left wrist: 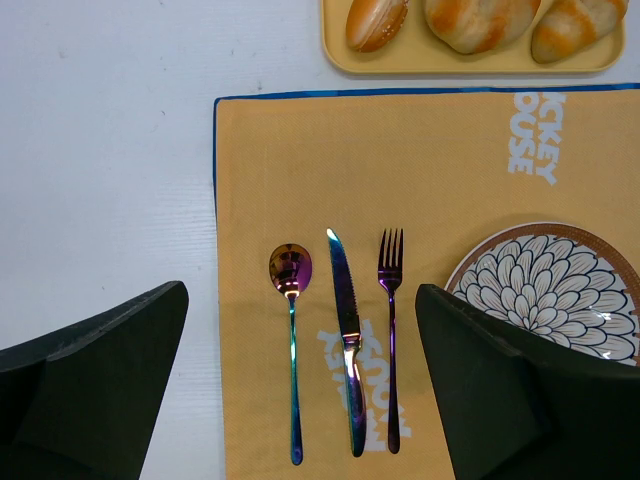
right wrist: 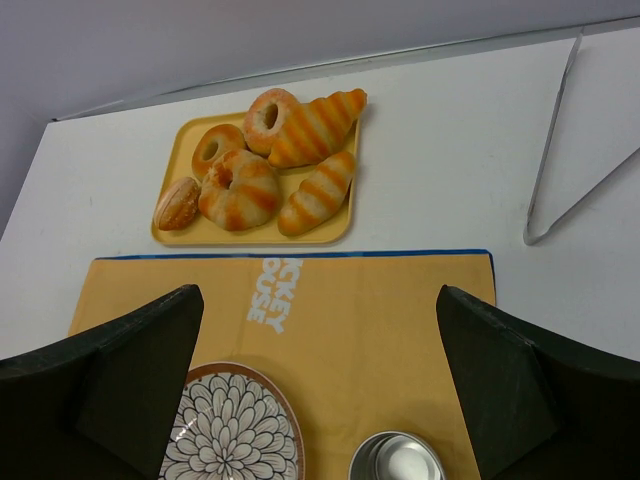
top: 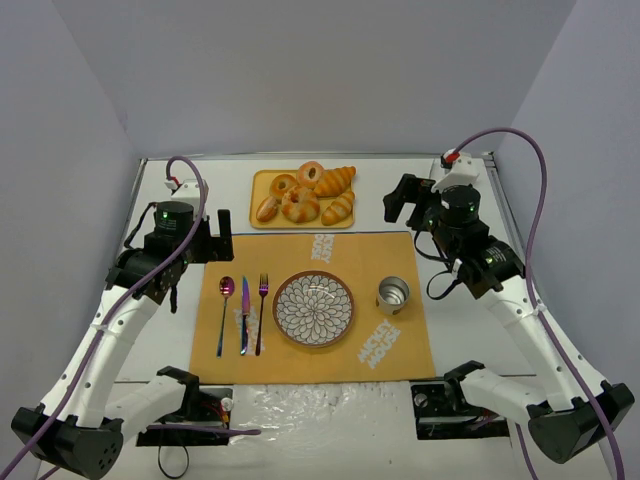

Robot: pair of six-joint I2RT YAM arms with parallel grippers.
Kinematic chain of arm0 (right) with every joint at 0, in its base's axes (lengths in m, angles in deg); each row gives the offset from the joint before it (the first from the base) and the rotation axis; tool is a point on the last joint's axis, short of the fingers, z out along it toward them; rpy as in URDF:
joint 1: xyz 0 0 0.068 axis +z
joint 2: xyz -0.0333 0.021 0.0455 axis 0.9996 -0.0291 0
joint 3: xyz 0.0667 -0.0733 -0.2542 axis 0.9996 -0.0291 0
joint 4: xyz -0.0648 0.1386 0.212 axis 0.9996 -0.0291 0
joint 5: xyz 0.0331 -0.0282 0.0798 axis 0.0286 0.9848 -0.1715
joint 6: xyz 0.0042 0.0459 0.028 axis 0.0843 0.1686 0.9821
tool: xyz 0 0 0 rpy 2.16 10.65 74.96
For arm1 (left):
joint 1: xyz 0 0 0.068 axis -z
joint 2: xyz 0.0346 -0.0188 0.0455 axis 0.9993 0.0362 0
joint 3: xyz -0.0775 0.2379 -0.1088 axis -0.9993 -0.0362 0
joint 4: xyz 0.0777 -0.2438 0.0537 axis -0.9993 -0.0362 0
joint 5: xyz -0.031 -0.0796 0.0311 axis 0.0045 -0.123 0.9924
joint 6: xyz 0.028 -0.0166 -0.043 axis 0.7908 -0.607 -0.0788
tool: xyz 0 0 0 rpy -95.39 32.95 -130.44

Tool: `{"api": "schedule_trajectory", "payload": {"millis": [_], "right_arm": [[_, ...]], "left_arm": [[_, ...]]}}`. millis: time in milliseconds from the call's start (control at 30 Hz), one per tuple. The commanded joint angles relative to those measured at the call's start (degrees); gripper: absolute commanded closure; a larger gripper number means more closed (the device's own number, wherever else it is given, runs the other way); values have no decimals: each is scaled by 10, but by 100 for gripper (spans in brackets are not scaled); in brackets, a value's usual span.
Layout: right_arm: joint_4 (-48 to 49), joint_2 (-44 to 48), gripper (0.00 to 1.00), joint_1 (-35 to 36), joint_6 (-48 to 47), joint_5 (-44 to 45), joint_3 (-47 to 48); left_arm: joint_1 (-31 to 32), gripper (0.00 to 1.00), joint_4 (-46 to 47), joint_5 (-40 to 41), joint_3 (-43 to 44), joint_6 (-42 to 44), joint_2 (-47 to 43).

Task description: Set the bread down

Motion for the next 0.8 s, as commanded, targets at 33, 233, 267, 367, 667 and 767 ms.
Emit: {"api": "schedule_trajectory", "payload": {"millis": [33, 233, 267, 367, 667, 767], "right_arm": [[30, 10, 0, 3, 4, 18, 28], [30, 18, 0, 4, 2, 17, 23], [30, 18, 0, 4, 3, 17, 22], [28, 19, 0, 3, 4, 17, 21], [23, 12, 0, 4, 10, 26, 13], [23, 8, 0, 4, 11, 38, 12]], "left_arm": [[-2, 5, 31, 4, 7, -3, -9], [-2, 5, 31, 2, 7, -4, -9], [-2, 5, 31, 2, 7, -3, -9], [-2, 5, 31, 3, 7, -4, -10], [-2, 5, 31, 3, 7, -3, -9], [-2, 5, 31, 3, 7, -3, -8]]}}
